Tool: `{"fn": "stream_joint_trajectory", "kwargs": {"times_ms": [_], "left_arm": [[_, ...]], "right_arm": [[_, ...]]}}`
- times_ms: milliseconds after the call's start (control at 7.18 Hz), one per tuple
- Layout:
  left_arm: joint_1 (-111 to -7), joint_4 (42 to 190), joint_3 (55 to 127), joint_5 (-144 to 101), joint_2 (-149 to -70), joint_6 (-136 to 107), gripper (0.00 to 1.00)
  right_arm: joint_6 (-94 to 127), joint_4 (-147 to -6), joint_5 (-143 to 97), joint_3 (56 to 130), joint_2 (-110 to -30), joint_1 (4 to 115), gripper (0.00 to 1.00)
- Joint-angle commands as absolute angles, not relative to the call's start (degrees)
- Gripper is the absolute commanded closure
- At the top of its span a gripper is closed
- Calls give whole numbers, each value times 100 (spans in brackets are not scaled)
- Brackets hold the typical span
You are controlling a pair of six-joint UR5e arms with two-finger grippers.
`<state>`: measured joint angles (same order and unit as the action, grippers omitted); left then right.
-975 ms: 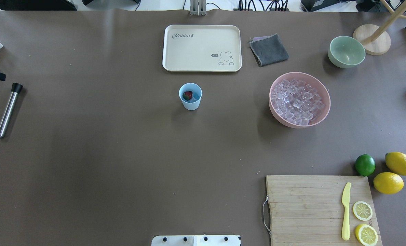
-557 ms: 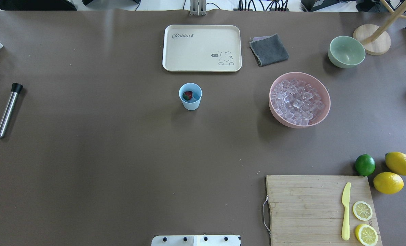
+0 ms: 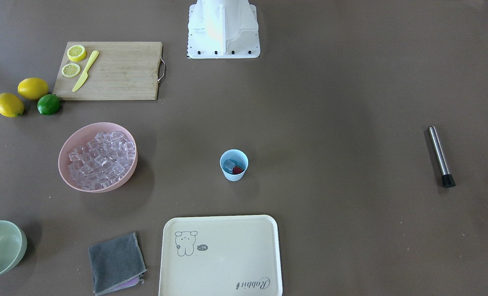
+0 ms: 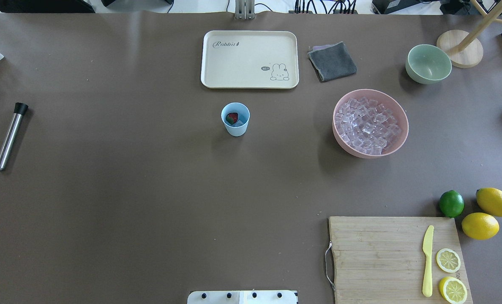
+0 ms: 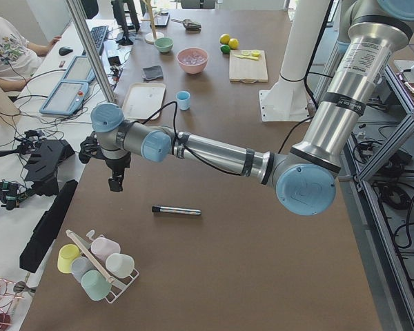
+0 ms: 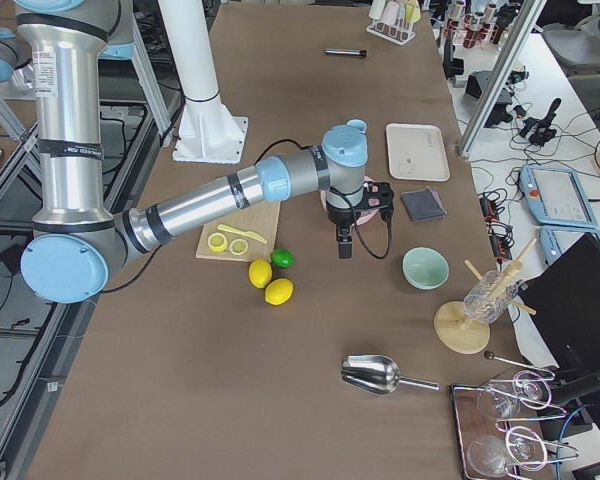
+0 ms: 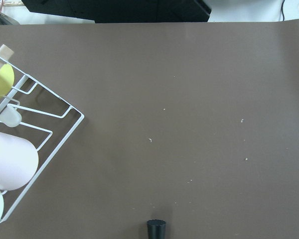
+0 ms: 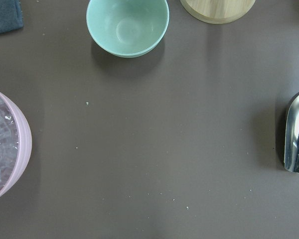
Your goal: Mash ice and strawberries in cup
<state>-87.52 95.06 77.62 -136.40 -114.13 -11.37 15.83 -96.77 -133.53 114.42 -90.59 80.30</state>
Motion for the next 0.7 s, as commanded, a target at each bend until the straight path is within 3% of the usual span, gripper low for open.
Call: {"fn": "stream_joint_trajectory", "kwargs": {"times_ms": [0, 278, 557], "left_arm": [[-9035, 8802, 8039, -13878, -11628, -1002, 2], [-9000, 9295, 8601, -13869, -10571, -976, 2], [-8965, 9684, 8693, -13869, -9961, -819, 2]], "right_arm": [[1573, -9677, -13377, 11400, -9044, 7998, 3], [1372, -9677, -13360, 11277, -9070, 7998, 3], [1206, -9668, -13325, 11233, -9140, 8007, 3]]}}
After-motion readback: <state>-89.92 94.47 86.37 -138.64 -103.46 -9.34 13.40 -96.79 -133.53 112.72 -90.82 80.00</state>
